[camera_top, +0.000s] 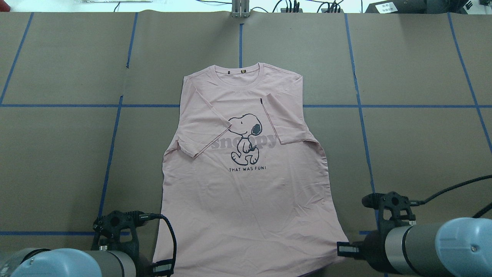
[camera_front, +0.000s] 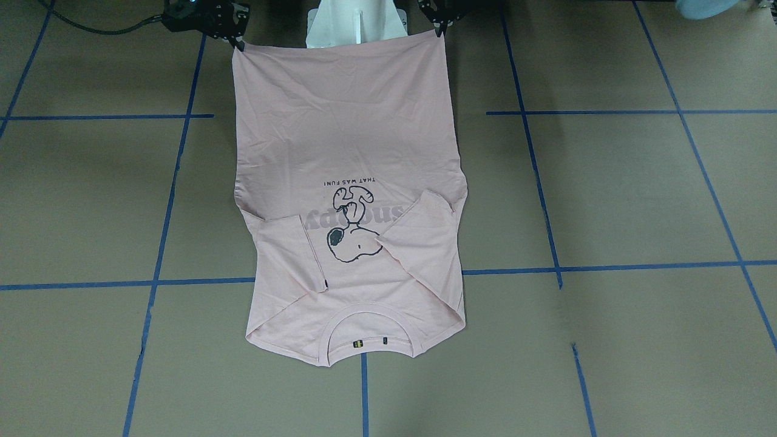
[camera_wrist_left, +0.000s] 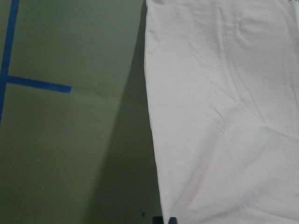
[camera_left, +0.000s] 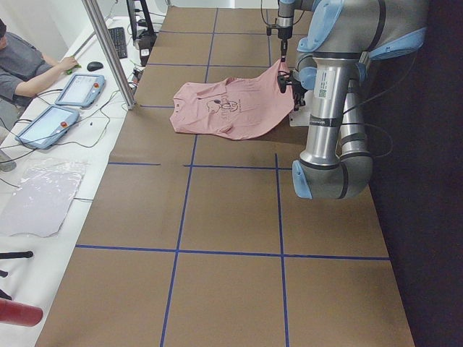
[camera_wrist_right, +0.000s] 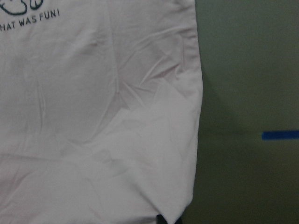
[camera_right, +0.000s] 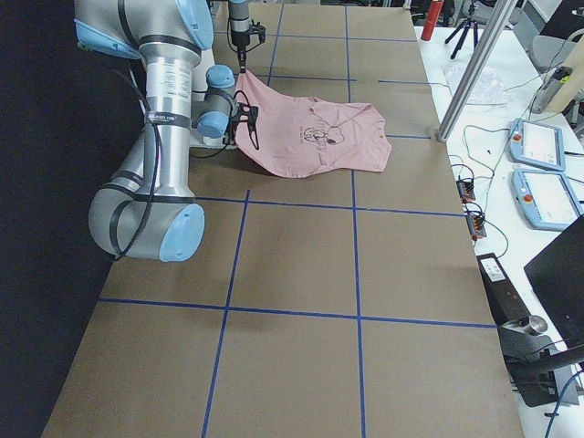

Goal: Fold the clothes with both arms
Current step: 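Lift the hem with both grippers and fold it toward the collar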

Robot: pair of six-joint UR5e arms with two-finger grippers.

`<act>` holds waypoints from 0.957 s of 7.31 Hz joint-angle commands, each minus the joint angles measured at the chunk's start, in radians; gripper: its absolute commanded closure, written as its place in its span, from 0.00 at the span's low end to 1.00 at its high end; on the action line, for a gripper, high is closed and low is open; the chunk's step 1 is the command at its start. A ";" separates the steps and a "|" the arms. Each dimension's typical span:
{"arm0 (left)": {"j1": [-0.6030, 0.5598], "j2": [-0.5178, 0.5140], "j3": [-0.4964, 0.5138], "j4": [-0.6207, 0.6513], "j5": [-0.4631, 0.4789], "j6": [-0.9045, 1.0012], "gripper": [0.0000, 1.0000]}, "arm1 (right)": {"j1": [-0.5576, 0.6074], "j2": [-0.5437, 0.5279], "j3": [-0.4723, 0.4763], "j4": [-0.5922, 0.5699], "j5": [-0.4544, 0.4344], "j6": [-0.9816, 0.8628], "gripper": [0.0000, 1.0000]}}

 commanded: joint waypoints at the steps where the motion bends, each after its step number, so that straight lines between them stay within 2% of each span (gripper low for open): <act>1: -0.140 -0.045 0.043 -0.012 0.002 0.177 1.00 | 0.161 0.100 -0.090 0.004 -0.001 -0.124 1.00; 3: -0.289 -0.082 0.130 -0.026 0.000 0.288 1.00 | 0.340 0.226 -0.232 0.009 0.002 -0.286 1.00; 5: -0.399 -0.083 0.300 -0.226 -0.009 0.339 1.00 | 0.457 0.382 -0.409 0.007 0.001 -0.412 1.00; 7: -0.510 -0.128 0.434 -0.316 -0.015 0.405 1.00 | 0.534 0.517 -0.579 0.007 0.006 -0.457 1.00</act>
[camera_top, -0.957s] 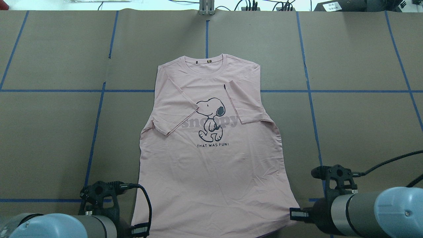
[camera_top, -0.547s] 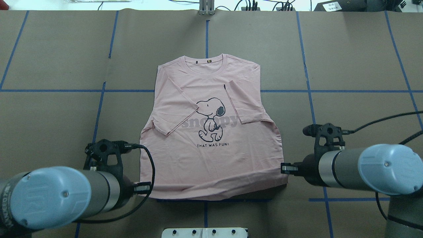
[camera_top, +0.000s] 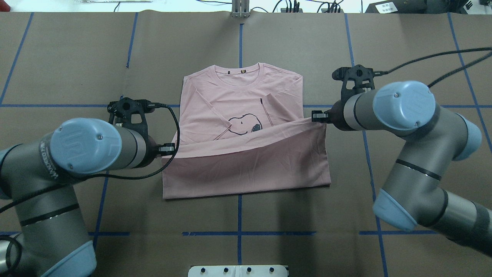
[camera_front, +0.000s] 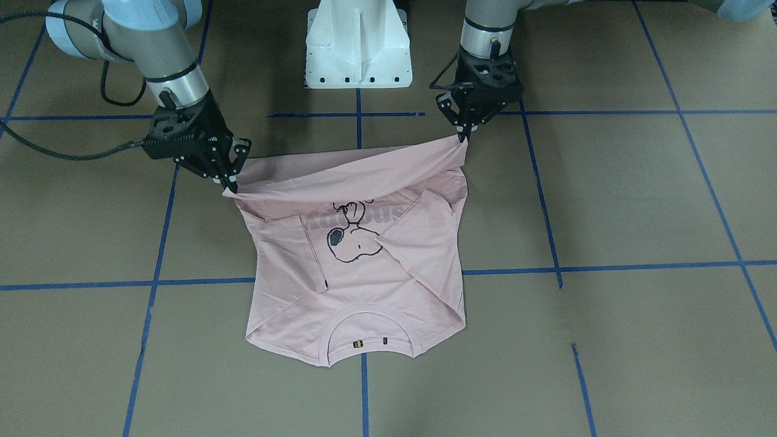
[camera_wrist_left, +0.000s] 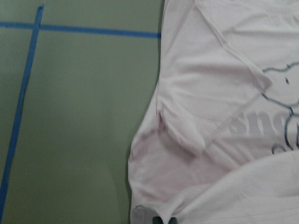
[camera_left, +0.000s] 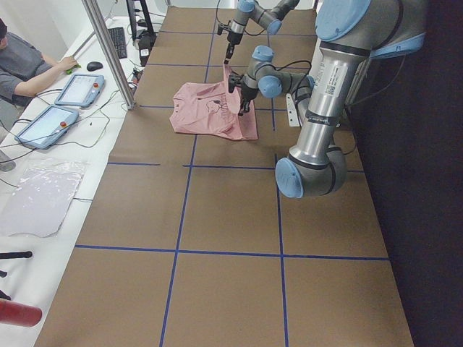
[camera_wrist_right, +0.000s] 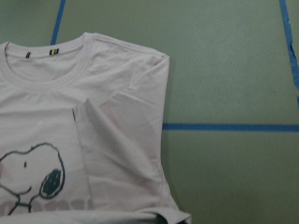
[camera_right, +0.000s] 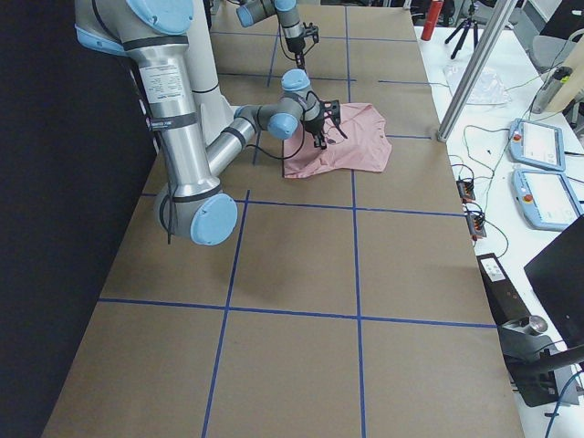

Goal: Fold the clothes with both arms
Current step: 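Lift the hem with both grippers and fold it toward the collar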

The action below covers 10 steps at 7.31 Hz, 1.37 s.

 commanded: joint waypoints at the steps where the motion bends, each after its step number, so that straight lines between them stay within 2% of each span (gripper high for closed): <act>1: -0.126 -0.081 0.181 -0.103 -0.003 0.057 1.00 | 0.072 0.121 -0.173 0.002 0.005 -0.036 1.00; 3: -0.182 -0.111 0.376 -0.294 -0.002 0.082 1.00 | 0.113 0.207 -0.319 0.009 0.007 -0.058 1.00; 5: -0.188 -0.117 0.482 -0.402 0.000 0.082 1.00 | 0.138 0.235 -0.506 0.220 0.005 -0.058 1.00; 6: -0.188 -0.134 0.518 -0.416 0.002 0.080 1.00 | 0.141 0.261 -0.578 0.260 0.005 -0.058 1.00; 8: -0.202 -0.170 0.545 -0.416 0.002 0.079 1.00 | 0.142 0.299 -0.591 0.261 0.004 -0.055 1.00; 10: -0.233 -0.218 0.636 -0.435 0.000 0.080 1.00 | 0.142 0.344 -0.626 0.261 0.004 -0.056 1.00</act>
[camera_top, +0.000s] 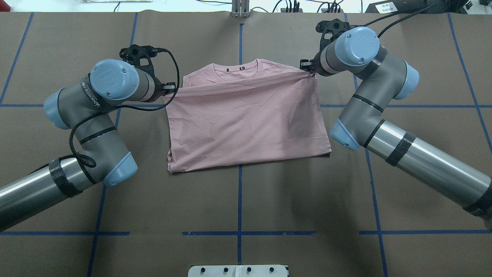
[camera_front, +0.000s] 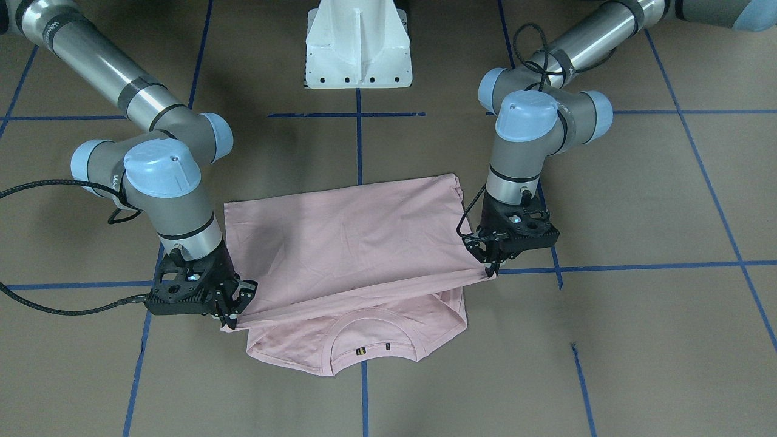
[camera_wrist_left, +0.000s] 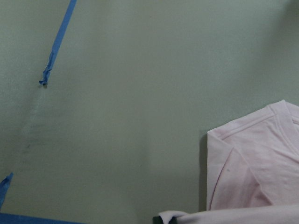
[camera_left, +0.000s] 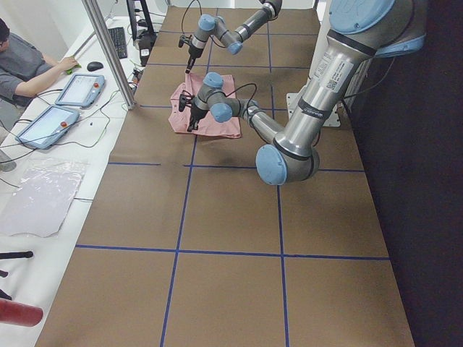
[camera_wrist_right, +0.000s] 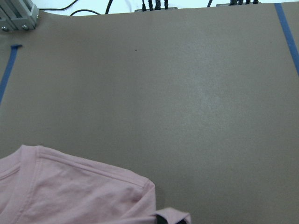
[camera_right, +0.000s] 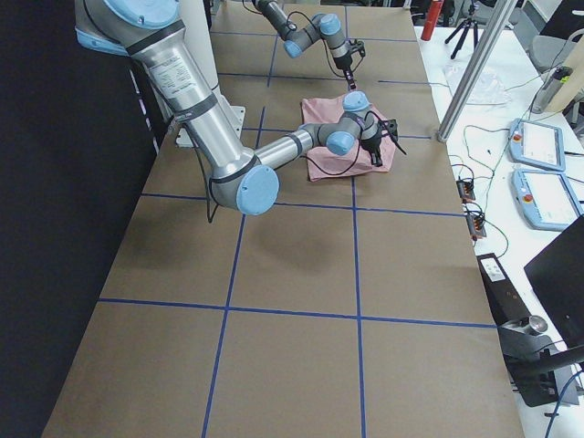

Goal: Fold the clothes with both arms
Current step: 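Lift the hem with both grippers and fold it toward the collar, then open both grippers at the collar and raise them off the shirt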

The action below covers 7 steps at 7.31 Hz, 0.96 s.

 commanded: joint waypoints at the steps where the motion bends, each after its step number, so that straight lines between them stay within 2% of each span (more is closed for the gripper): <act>1: -0.024 -0.027 0.077 -0.042 0.001 0.000 1.00 | 0.003 0.032 -0.032 0.001 -0.002 -0.001 1.00; 7: -0.024 -0.039 0.080 -0.045 -0.001 0.002 1.00 | 0.023 0.064 -0.081 0.004 0.000 -0.001 1.00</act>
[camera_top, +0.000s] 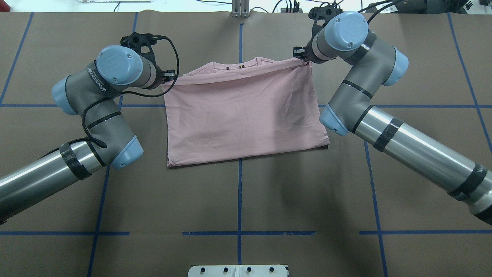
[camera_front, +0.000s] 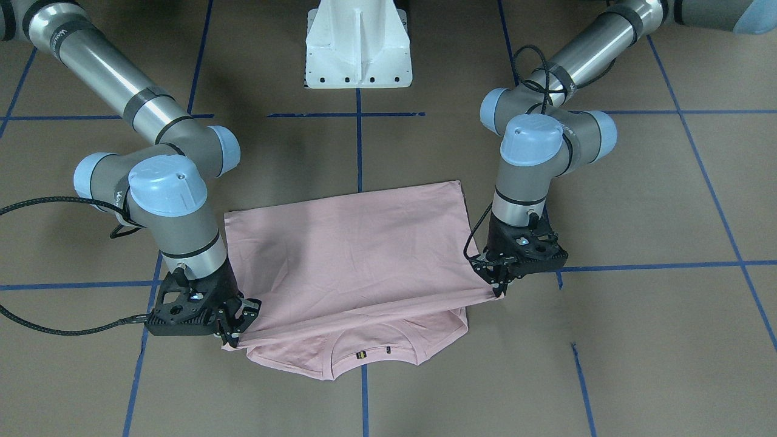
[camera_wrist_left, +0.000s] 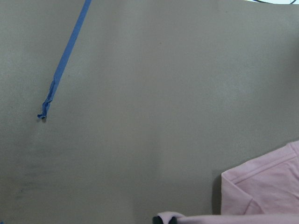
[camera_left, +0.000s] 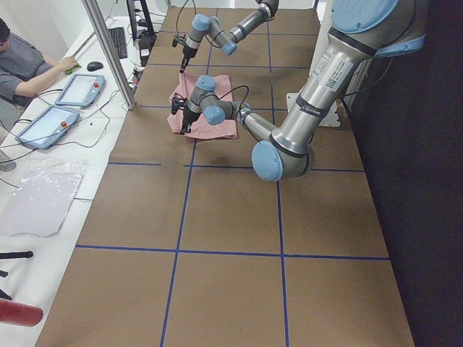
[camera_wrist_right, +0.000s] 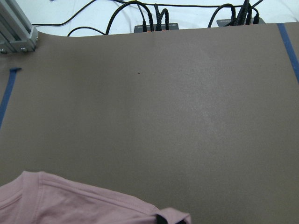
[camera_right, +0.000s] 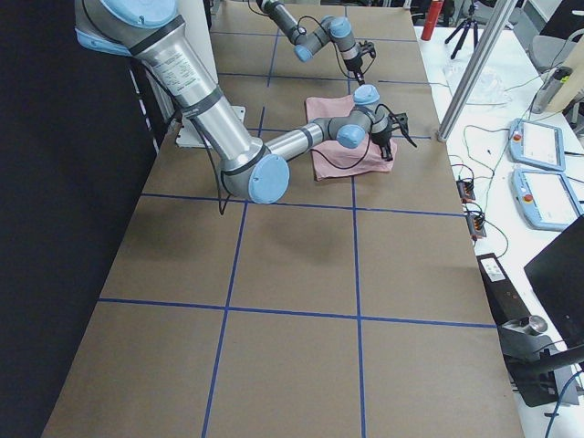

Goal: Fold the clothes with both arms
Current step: 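Open both grippers at the collar and raise them off the shirt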

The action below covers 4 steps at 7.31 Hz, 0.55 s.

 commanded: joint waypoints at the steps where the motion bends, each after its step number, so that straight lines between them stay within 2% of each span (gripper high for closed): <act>1: 0.000 -0.006 -0.001 -0.002 -0.002 0.000 1.00 | -0.001 0.000 0.006 0.005 0.003 0.004 1.00; 2: 0.000 -0.006 -0.001 -0.008 0.000 0.000 0.76 | -0.001 -0.008 0.008 0.045 0.004 0.012 0.93; 3: 0.000 -0.006 0.000 -0.008 0.000 0.000 0.01 | -0.003 -0.019 0.006 0.056 0.014 0.015 0.01; 4: 0.000 -0.014 -0.003 -0.008 -0.002 -0.001 0.00 | -0.001 -0.028 0.008 0.056 0.047 0.012 0.00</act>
